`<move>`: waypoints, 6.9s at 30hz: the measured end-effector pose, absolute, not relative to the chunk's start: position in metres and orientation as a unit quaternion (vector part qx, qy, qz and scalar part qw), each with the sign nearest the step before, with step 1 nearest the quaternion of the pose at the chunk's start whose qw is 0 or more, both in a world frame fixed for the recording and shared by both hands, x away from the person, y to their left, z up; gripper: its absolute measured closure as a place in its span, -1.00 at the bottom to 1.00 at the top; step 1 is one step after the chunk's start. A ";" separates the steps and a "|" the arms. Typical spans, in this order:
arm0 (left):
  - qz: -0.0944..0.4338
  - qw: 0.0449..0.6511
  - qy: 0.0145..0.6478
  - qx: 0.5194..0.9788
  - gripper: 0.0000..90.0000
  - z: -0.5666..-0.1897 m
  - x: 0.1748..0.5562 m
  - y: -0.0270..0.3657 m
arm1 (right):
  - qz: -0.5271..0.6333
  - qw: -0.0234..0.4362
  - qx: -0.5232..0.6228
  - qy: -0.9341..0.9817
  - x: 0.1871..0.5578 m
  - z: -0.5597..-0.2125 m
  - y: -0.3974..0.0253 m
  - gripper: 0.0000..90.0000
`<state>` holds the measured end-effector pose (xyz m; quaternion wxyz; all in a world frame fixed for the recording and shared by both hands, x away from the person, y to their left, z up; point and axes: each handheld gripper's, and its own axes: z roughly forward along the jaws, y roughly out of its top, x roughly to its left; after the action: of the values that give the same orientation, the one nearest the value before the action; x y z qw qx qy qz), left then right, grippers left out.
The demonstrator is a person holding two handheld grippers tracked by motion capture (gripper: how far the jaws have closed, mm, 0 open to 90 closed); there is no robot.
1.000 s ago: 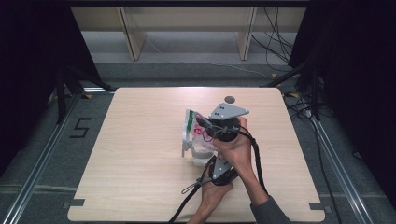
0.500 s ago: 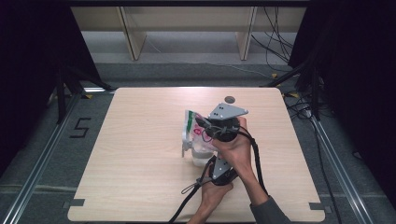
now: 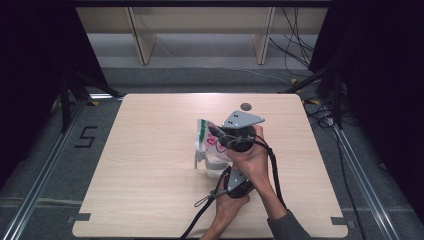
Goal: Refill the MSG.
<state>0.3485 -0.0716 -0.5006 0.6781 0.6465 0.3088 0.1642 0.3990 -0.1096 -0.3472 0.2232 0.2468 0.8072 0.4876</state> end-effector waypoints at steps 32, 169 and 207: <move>0.188 0.631 0.277 0.700 0.83 -0.497 0.351 -0.063 | 0.492 0.230 0.247 0.802 0.400 -0.344 -0.112 0.95; 0.196 0.636 0.282 0.691 0.83 -0.496 0.354 -0.066 | 0.493 0.222 0.244 0.805 0.402 -0.344 -0.106 0.96; 0.197 0.631 0.276 0.698 0.83 -0.494 0.355 -0.065 | 0.486 0.203 0.251 0.812 0.402 -0.344 -0.104 0.96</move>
<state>0.3550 -0.0646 -0.4944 0.6312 0.6976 0.2763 0.1966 0.4018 -0.1038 -0.3441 0.2027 0.2509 0.8121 0.4863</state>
